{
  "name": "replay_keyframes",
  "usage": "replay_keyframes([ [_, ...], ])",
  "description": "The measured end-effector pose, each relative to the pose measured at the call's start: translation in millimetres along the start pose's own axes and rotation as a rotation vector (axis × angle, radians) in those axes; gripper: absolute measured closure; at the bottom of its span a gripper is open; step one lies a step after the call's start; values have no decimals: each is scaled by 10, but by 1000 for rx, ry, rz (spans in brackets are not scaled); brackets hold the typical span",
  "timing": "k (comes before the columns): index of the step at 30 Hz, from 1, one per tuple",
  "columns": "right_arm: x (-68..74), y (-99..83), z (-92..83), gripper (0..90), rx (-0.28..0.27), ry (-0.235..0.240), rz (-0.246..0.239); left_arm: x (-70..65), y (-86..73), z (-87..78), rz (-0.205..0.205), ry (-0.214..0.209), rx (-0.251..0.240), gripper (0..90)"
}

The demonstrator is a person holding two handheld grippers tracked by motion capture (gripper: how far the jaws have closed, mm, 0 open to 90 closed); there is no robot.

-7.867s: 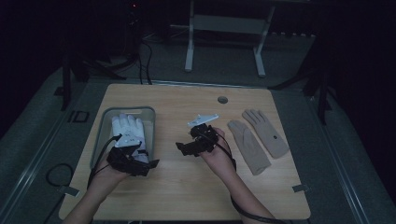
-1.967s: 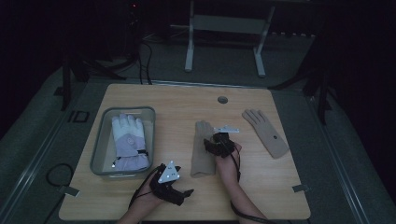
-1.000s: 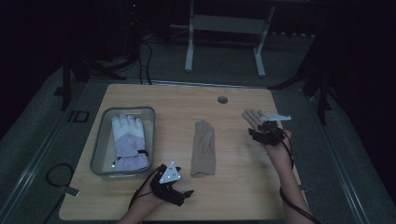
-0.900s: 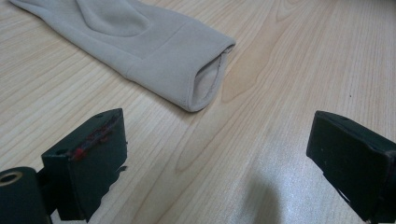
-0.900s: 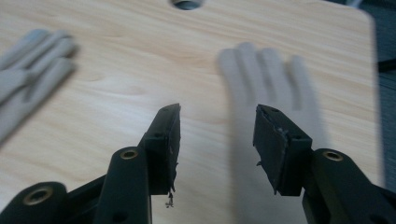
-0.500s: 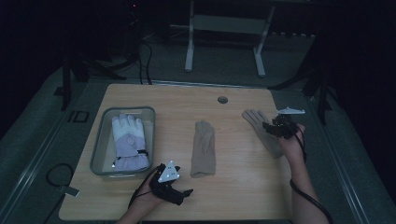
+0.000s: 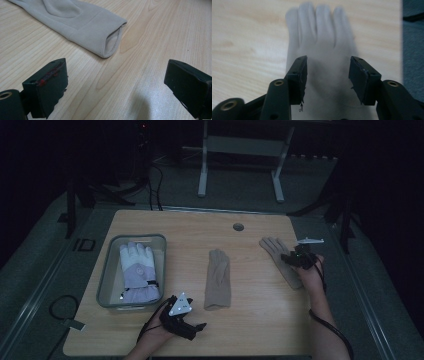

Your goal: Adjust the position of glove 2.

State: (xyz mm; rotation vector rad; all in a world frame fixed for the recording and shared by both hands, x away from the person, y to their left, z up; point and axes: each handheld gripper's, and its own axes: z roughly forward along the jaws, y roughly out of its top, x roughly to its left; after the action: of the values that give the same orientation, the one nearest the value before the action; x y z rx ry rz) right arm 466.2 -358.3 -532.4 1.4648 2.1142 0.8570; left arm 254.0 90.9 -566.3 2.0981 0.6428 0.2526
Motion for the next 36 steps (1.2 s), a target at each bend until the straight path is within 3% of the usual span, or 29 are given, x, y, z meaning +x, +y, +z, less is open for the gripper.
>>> replay_keyframes([
  [2, 28, -67, 75, 515, 35, -27, -42, 0, 3, -1, 0, 0, -1, 52],
  [3, 36, -92, 86, 538, 21, -18, -43, -1, 2, -1, 1, -1, -2, 52],
  [5, 59, -103, 77, 688, 19, -7, -39, -2, 3, 1, 4, -1, 2, 52],
  [6, 94, -96, 66, 793, 27, -25, -50, -3, 3, 2, 4, 0, 2, 52],
  [7, 141, -83, 48, 818, 38, -51, -73, -3, 3, 1, 4, 0, 2, 52],
  [8, 182, -67, 21, 829, 32, -47, -49, -2, 3, 1, 2, -1, 2, 52],
  [12, 423, -6, -213, 834, -72, 1, 70, -4, 2, 4, 3, -1, 5, 52],
  [14, 582, 20, -368, 834, -112, -4, 86, -5, 4, 1, 3, -3, 0, 52],
  [16, 710, 28, -512, 834, -135, 27, 127, -4, 5, -1, -2, -2, -5, 52],
  [21, 990, -55, -750, 834, -164, -18, 170, -4, -3, 6, 13, 9, 8, 52],
  [25, 1142, -184, -776, 834, -141, -43, 232, -9, 8, 2, 12, 6, 0, 52],
  [29, 1252, -272, -781, 834, -126, -92, 228, -7, 12, -2, 8, 5, -3, 52],
  [33, 1377, -339, -687, 832, -100, -164, 195, -22, 6, 5, 21, 10, 6, 52],
  [36, 1404, -379, -560, 829, -80, -159, 210, -30, 8, 7, 28, 9, 10, 52],
])
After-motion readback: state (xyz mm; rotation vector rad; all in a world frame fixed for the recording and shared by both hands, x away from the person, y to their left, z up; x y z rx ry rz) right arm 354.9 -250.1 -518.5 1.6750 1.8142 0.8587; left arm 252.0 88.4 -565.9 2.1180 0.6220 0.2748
